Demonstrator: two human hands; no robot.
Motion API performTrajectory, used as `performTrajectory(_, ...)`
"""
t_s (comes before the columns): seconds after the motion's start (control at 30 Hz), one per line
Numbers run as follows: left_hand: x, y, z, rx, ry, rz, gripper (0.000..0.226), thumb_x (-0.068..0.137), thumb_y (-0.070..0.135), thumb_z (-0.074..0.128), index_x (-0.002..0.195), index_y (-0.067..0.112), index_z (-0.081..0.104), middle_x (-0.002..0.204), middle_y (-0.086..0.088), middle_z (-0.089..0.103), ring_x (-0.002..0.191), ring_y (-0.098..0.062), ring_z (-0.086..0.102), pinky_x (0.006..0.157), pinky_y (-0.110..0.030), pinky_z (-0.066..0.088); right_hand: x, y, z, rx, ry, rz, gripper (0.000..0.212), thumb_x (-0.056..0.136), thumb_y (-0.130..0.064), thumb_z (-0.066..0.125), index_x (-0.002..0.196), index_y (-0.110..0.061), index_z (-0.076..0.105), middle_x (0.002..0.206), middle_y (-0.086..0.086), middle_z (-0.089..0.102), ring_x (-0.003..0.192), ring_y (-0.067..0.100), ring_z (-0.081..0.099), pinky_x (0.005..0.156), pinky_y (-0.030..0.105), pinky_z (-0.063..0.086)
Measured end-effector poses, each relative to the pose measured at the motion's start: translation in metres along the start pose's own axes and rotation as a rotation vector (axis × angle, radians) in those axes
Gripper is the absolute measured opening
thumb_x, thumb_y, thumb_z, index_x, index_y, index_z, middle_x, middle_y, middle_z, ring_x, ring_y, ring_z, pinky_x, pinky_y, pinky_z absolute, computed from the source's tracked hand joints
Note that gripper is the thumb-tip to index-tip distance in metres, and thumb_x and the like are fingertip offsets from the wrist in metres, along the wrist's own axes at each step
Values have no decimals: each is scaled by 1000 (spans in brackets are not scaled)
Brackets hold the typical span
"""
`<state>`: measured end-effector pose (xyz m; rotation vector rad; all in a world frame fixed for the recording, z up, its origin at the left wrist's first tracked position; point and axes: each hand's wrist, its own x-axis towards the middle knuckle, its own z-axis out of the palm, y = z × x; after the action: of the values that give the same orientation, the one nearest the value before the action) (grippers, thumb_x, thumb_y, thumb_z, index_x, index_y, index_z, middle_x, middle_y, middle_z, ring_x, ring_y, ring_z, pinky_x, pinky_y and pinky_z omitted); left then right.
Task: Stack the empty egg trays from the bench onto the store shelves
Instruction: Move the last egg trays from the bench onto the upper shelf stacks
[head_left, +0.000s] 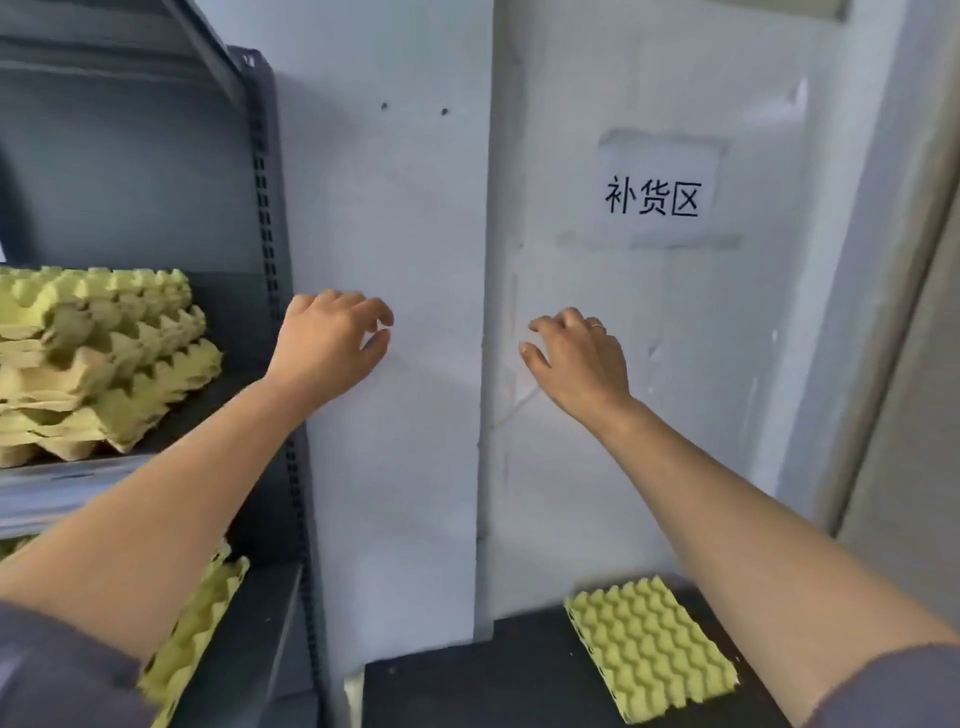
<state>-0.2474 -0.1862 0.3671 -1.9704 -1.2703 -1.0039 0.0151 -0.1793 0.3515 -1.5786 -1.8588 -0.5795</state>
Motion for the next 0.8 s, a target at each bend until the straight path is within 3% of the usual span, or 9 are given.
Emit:
performTrajectory(0.3,-31,119,165,-220,-302,64,17,89,19,57,102,13,67,92,-6,68,93,-32,58,83,-37,38,-85,164,60,-115,-267,128,41,98,-40,40,133,-20,51,128,7,52,116,32,48,90,41,44)
performTrajectory(0.47,-40,161,260,-300,-491,56,25,94,26,49,114,20,62,105,2,66,104,-23,56,88,-32,37,-104,224,115,-167,-401,196,42,98,-40,40,134,-21,50,129,6,51,117,30,48,90,39,43)
performTrajectory(0.8,-72,225,419,-415,-795,26,28,96,29,44,121,24,56,108,8,64,108,-19,52,92,-32,35,-139,319,224,-202,-656,333,41,98,-41,39,132,-22,51,126,5,53,116,29,50,87,38,44)
